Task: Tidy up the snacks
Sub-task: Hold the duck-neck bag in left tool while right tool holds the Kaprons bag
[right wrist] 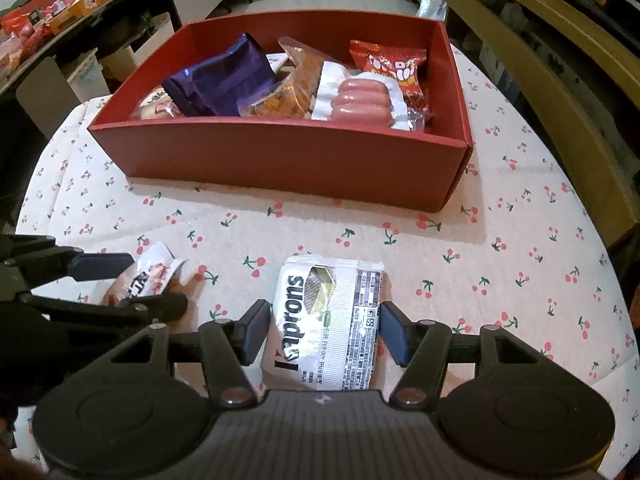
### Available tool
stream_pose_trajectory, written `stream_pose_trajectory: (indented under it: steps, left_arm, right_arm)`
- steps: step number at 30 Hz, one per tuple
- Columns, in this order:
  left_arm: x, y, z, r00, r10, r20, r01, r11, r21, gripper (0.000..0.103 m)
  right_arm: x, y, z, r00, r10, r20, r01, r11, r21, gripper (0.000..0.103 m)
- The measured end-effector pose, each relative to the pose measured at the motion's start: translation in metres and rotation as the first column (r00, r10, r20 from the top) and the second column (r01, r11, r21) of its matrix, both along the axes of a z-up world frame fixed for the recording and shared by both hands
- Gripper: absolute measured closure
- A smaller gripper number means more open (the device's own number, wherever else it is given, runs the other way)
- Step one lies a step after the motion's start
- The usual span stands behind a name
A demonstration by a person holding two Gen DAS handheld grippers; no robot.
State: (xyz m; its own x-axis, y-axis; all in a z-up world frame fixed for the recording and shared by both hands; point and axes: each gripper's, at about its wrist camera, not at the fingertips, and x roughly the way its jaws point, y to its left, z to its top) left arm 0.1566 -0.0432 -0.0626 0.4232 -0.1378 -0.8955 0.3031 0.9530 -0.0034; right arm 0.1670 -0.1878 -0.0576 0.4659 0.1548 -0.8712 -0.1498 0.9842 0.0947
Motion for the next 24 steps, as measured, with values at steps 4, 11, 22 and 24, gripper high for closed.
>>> stream_pose_trajectory:
  steps: [4, 11, 22, 24]
  left_arm:
    - [-0.0020, -0.0029, 0.0014, 1.000, -0.010, 0.012, 0.010, 1.000, 0.008, 0.042]
    - [-0.0005, -0.0036, -0.0021, 1.000, -0.009, 0.003, 0.009, 1.000, 0.017, 0.042]
    - [-0.0010, -0.0069, -0.0045, 1.000, -0.020, 0.013, 0.019, 0.999, 0.036, 0.041]
    - [-0.0012, -0.0070, -0.0050, 1.000, -0.022, 0.016, 0.021, 0.999, 0.039, 0.041]
  right_arm:
    - [0.0000, -0.0001, 0.0010, 1.000, 0.002, 0.004, -0.002, 1.000, 0.000, 0.033]
    - [0.0007, 0.0005, 0.0003, 1.000, 0.007, 0.007, -0.007, 1.000, -0.010, 0.033]
    - [0.0025, 0.0012, -0.0046, 1.000, 0.003, -0.008, -0.003, 1.000, -0.019, 0.033]
    - [0.0024, 0.0013, -0.0046, 1.000, 0.003, -0.008, -0.003, 1.000, -0.020, 0.033]
